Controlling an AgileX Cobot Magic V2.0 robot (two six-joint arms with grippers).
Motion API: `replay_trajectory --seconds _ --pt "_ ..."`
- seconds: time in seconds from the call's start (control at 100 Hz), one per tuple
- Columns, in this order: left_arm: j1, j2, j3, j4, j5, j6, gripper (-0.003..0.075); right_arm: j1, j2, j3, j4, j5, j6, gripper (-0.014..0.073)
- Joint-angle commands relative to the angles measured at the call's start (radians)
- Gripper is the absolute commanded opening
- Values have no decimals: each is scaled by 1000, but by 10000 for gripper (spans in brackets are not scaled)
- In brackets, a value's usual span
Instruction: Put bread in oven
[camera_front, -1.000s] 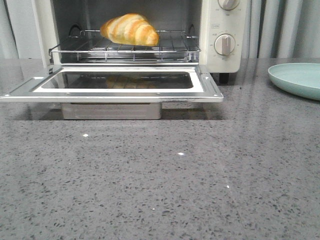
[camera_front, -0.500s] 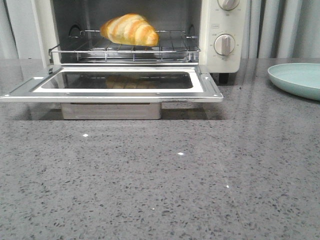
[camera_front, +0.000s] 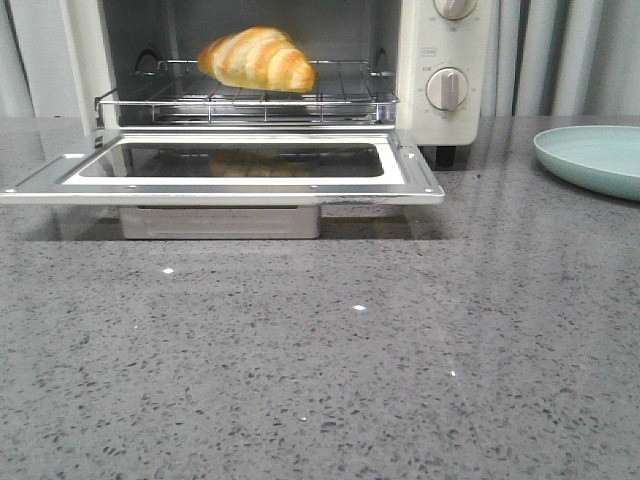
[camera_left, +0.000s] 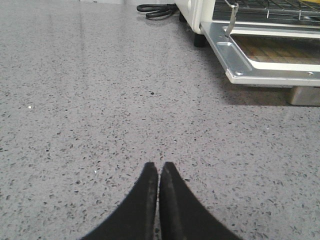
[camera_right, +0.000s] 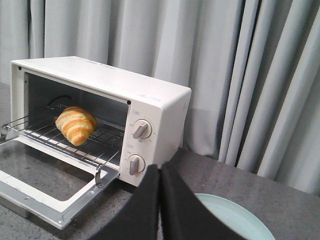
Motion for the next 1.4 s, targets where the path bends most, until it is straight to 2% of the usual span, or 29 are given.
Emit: replay_trajectory --seconds 0.0,0.4,0.49,0.57,0.7,0.76,0.83,0.91,0.94,0.97,1.04,1.2,1.33,1.39 --pt "3 -26 23 -15 -61 -11 -21 -2 15 -18 -48 -57 1 -48" --pt "3 -26 23 -15 -61 -11 -21 -4 15 9 -46 -52 1 -48" --pt "3 -26 23 -15 -61 -11 -21 -37 15 51 -50 43 1 -48" --pt "3 -26 23 -15 -61 -11 -21 -94 15 107 -31 16 1 -48" --pt "3 -26 23 -15 -61 -11 -22 -222 15 232 61 -192 -8 -48" --pt "3 -26 23 -15 -61 -11 -22 -317 15 283 162 -302 -35 -48" --pt "3 -26 23 -15 -61 -11 -22 -444 15 345 340 -450 -169 -48" --pt "3 -26 23 -15 -61 -11 -21 -593 15 431 582 -663 -449 -48" --pt "3 -26 23 -15 -61 -11 -22 -638 15 464 660 -748 -515 -48" --pt "3 -26 23 -15 -61 -11 -21 -683 12 495 679 -845 -546 -48" --pt "3 -26 23 -15 -61 -11 -22 -746 1 562 677 -941 -546 -48" --pt "3 -26 23 -15 -61 -11 -21 -782 -68 644 721 -896 -544 -48" --pt "3 -26 23 -15 -61 -11 -21 -782 -140 690 805 -814 -542 -48" --pt "3 -26 23 -15 -61 -11 -21 -782 -171 690 827 -723 -542 -48"
